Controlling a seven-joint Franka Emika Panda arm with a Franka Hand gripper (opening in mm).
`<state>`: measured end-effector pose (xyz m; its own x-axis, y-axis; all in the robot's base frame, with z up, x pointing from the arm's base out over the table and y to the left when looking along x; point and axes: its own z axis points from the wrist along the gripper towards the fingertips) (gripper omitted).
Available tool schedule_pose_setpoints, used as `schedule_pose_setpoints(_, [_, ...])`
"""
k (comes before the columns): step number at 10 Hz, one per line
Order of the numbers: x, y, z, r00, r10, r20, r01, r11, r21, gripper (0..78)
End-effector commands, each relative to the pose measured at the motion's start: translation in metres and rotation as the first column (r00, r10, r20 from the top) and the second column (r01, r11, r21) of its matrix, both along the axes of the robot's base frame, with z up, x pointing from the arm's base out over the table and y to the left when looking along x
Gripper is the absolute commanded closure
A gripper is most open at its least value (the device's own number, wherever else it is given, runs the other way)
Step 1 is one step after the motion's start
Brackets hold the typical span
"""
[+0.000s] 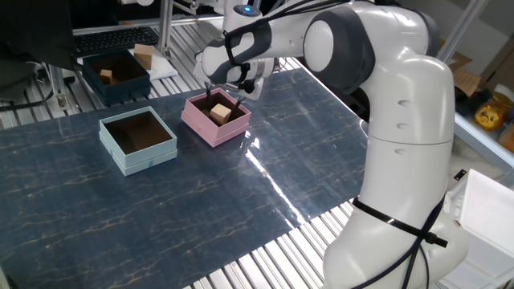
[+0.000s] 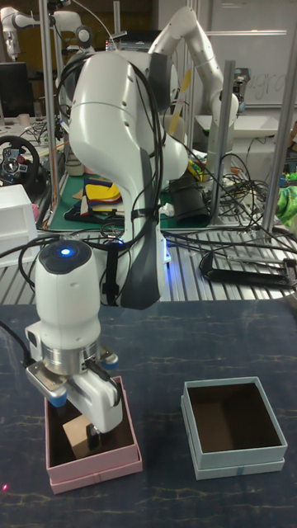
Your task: Move an object from one box to another
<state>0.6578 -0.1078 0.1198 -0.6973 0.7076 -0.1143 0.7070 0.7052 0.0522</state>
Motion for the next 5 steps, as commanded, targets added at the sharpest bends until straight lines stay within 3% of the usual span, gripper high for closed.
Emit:
schedule_pose_setpoints(1, [-0.0008, -0.0017, -0.004, 1.0, -0.009, 0.002, 0.009, 1.0, 0.003, 0.1])
schedule_pose_setpoints(5, [-0.0034, -0.003, -0.0129, 1.0, -0.015, 0.0, 0.015, 1.0, 0.01, 0.1])
